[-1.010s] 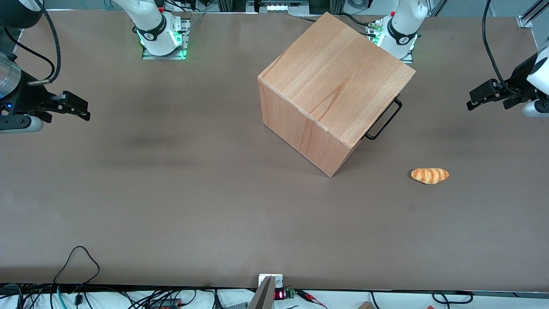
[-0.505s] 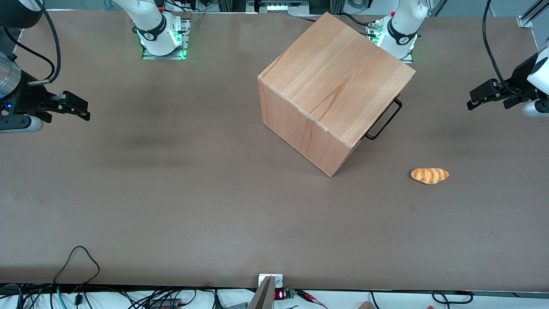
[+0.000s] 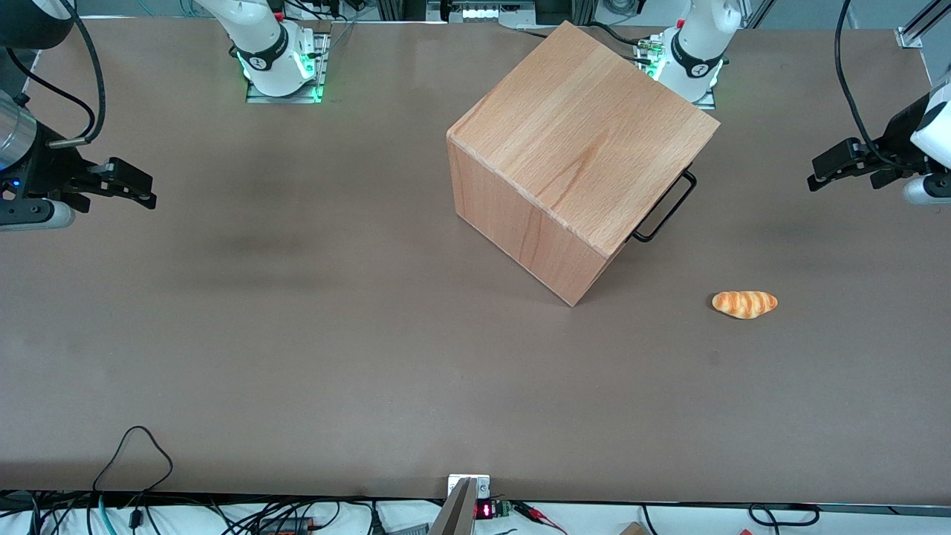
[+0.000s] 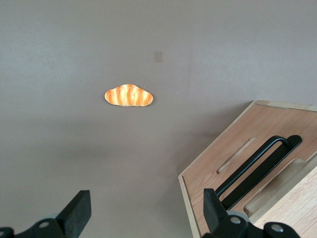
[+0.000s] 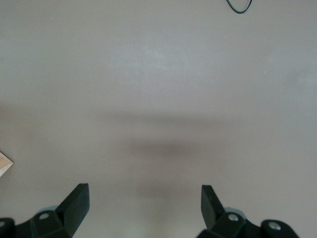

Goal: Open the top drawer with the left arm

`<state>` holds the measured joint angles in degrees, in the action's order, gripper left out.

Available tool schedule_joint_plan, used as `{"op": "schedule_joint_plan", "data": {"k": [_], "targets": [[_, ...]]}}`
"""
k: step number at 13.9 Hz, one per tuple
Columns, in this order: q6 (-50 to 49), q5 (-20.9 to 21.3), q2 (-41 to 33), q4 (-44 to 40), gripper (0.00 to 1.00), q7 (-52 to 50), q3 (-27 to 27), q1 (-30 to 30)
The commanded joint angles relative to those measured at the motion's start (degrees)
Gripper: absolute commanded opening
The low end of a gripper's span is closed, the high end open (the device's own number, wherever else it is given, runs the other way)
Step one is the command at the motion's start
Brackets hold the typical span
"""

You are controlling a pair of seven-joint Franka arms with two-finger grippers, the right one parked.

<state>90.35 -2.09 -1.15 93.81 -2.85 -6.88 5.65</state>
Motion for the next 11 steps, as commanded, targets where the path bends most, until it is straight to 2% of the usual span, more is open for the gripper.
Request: {"op": "schedule_joint_plan", "data": {"k": [1, 5, 7, 9, 11], "targets": [[-1.3, 1.2, 1.4, -1.7, 1.0, 1.4, -0.5, 0.7], [-0.8, 0.2, 3.0, 0.0, 1.0, 2.1, 0.5, 2.1], [-0.2, -3.3, 3.4, 2.6, 1.0, 6.6, 1.3, 2.1], [2.4, -5.0, 3.7, 5.5, 1.0, 12.8, 1.5, 2.1], [6.4, -7.2, 4.1, 9.2, 1.0, 13.8, 2.7, 2.2]]}}
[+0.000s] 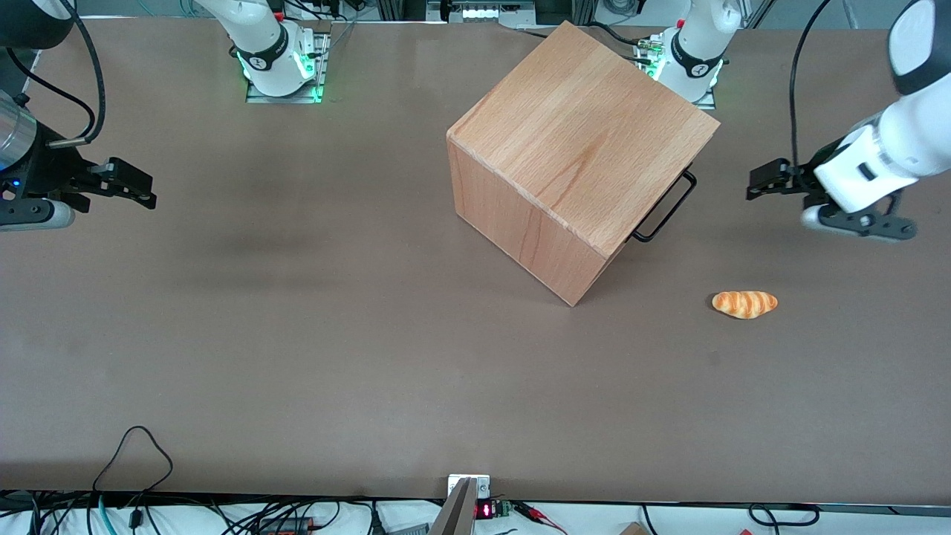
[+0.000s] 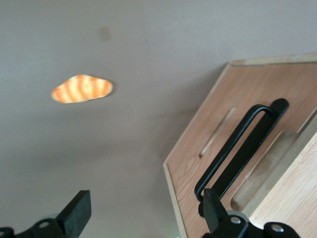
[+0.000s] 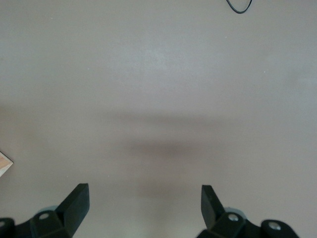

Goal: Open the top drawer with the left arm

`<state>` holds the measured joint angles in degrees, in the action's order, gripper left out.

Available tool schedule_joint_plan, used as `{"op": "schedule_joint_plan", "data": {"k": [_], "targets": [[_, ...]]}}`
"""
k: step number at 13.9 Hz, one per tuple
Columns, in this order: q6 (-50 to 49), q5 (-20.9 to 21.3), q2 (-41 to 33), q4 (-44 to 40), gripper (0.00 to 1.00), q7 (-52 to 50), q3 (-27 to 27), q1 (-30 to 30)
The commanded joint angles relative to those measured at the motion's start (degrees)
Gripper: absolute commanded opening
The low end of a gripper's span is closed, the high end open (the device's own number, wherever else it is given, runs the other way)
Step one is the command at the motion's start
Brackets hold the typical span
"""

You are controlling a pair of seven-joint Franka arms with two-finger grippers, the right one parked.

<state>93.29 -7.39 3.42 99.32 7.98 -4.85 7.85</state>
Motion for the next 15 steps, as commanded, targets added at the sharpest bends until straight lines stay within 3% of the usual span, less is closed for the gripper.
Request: {"op": "schedule_joint_plan", "data": {"k": [1, 4, 15], "targets": [[4.5, -2.3, -0.4, 5.4, 1.0, 3.8, 1.2, 0.1], [7.9, -2.3, -0.4, 9.6, 1.0, 10.8, 4.0, 0.1], [15.5, -6.0, 0.8, 15.0, 1.0, 16.8, 5.9, 0.1]]}}
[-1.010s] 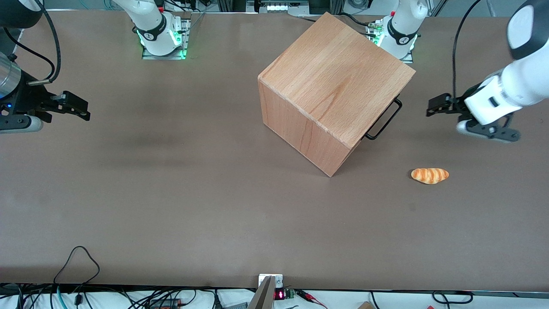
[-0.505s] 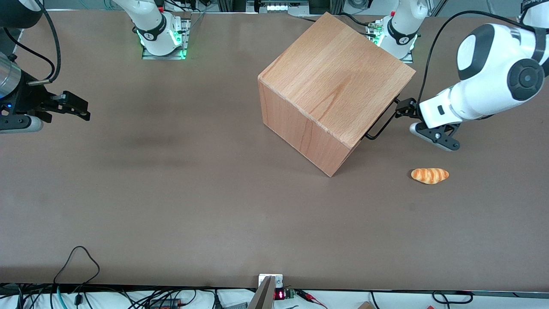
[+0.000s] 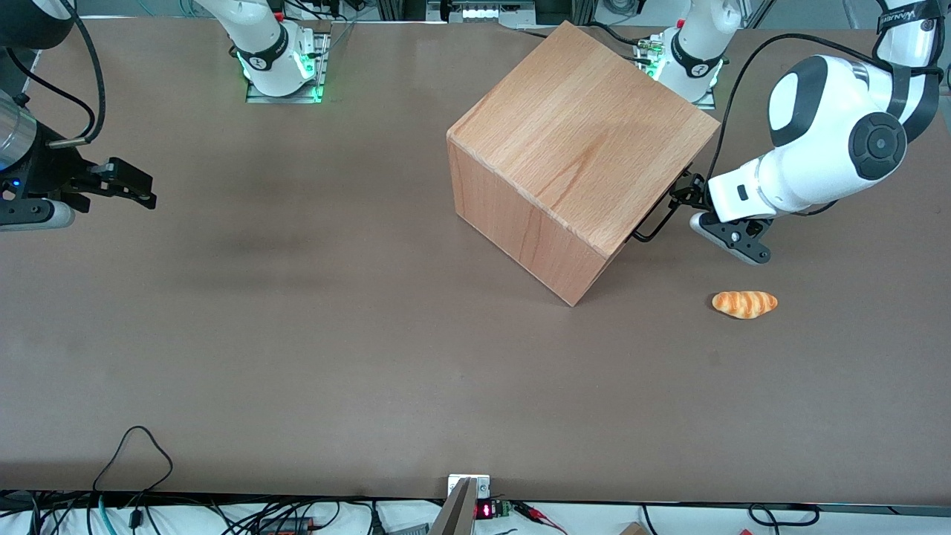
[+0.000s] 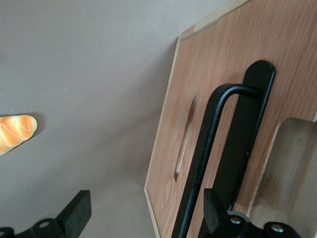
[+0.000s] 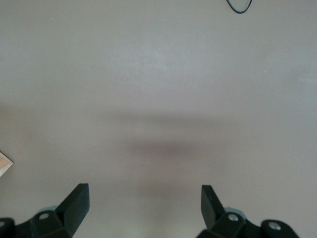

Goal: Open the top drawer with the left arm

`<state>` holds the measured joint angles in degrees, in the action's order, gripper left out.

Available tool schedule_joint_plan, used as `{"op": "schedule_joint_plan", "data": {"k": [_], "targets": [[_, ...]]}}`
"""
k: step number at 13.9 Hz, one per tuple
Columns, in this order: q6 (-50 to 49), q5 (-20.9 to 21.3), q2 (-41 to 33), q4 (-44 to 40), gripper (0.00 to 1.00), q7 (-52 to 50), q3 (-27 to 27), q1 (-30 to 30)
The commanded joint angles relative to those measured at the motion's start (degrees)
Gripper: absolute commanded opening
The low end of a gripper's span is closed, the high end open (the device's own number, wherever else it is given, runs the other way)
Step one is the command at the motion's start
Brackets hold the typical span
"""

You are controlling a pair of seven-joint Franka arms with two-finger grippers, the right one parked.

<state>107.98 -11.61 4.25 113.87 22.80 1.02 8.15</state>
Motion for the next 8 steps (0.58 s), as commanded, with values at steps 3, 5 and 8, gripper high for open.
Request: {"op": "schedule_joint_plan", "data": {"k": [3, 5, 8], "targets": [[3.4, -1.8, 0.8, 1.3, 1.0, 2.1, 0.0, -0.1], [5.1, -1.8, 1.8, 1.4, 1.0, 2.1, 0.0, -0.1], [8.5, -1.7, 2.8, 1.5, 1.0, 2.0, -0.4, -0.8]]}}
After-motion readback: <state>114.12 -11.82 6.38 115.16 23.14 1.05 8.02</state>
